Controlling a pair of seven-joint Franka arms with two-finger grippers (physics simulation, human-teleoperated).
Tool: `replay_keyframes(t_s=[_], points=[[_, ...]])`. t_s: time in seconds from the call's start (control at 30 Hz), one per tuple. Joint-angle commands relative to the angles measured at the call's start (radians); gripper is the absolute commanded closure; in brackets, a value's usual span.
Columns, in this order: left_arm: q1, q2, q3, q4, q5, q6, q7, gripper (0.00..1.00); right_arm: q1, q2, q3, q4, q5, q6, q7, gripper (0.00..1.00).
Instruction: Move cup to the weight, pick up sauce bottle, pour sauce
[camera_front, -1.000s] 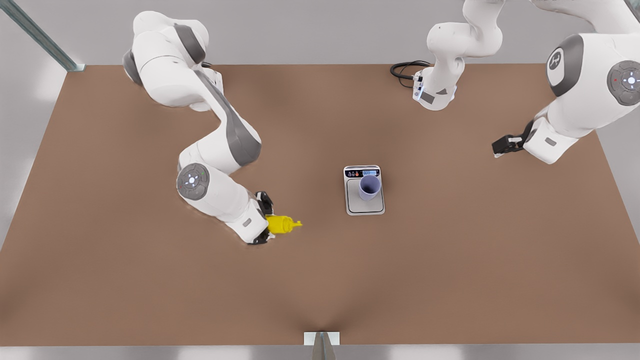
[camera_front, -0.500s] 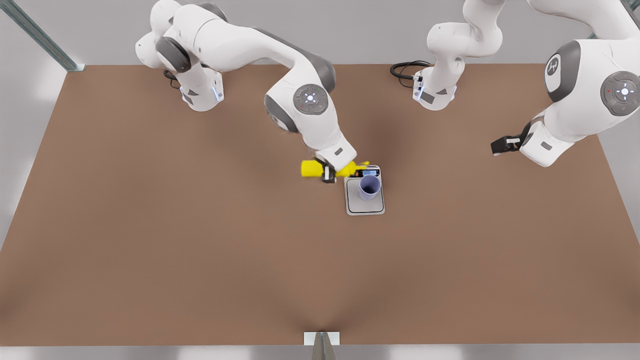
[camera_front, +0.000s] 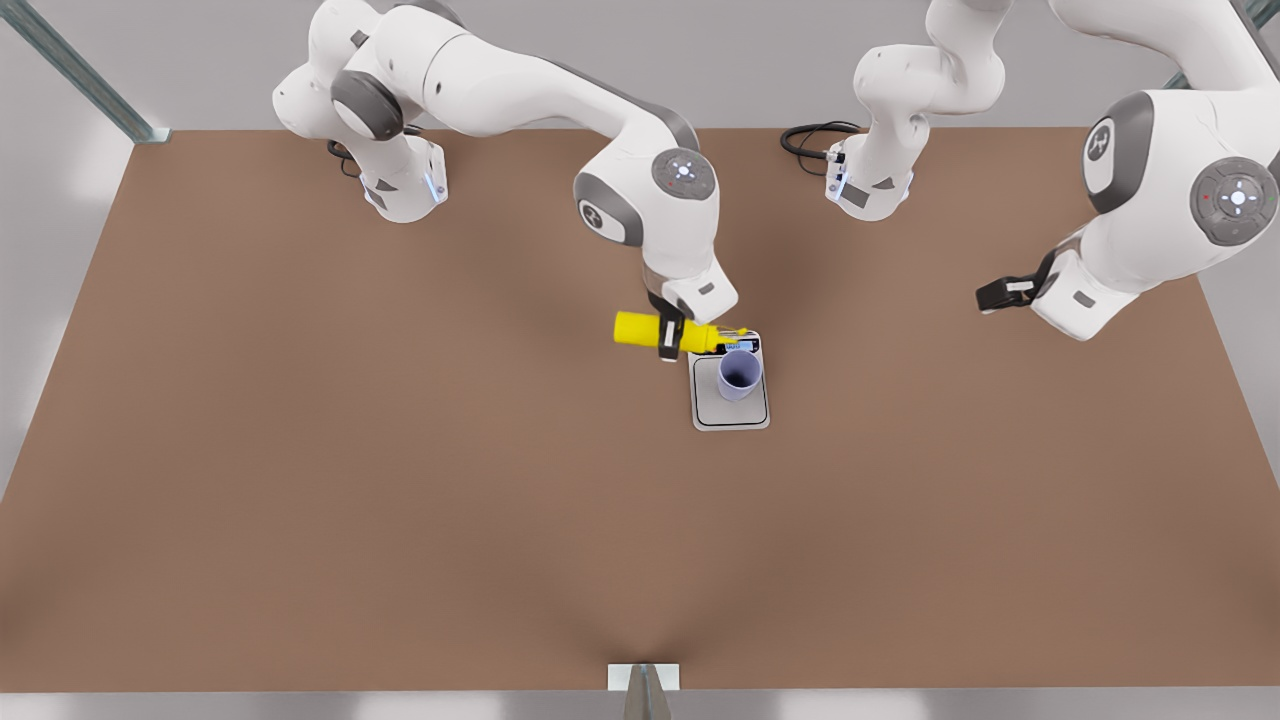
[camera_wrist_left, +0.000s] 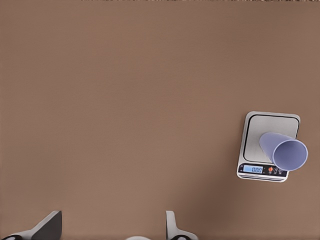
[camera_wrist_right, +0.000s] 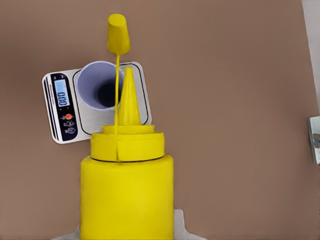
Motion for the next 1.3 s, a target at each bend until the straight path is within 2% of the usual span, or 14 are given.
replay_keyframes(t_s=[0.0, 0.33, 0.43, 0.57, 0.73, 0.93, 1.07, 1.27], points=[[-0.003, 0.0, 0.0, 0.0, 0.0, 0.0, 0.0, 0.0, 0.0, 0.001, 0.0, 0.0, -0.002, 0.001, 0.003, 0.48], [-0.004, 0.0, 0.0, 0.0, 0.0, -0.002, 0.0, 0.0, -0.014, 0.01, 0.0, -0.02, 0.001, 0.03, 0.066, 0.47], [-0.004, 0.001, 0.0, 0.0, 0.0, -0.002, 0.0, 0.0, -0.143, 0.002, 0.009, -0.016, 0.128, 0.029, 0.033, 0.47], [-0.004, 0.006, 0.0, 0.002, 0.0, 0.0, 0.0, 0.0, -0.292, -0.013, 0.012, -0.006, 0.3, -0.04, -0.156, 0.47], [-0.004, 0.006, -0.001, 0.002, 0.002, -0.003, 0.0, 0.0, -0.562, -0.081, 0.011, -0.012, 0.527, -0.185, -0.473, 0.46], [-0.006, 0.008, -0.001, 0.0, 0.002, -0.006, 0.0, 0.0, -0.904, -0.068, 0.009, -0.014, 0.651, -0.246, -0.92, 0.46], [-0.006, 0.008, -0.001, 0.0, 0.002, -0.008, 0.0, 0.0, -0.948, -0.016, 0.009, -0.026, 0.762, -0.232, -1.053, 0.47], [-0.007, 0.008, -0.003, 0.0, 0.003, -0.014, 0.0, 0.0, -0.996, 0.163, 0.008, -0.04, 0.989, -0.157, -1.366, 0.46]])
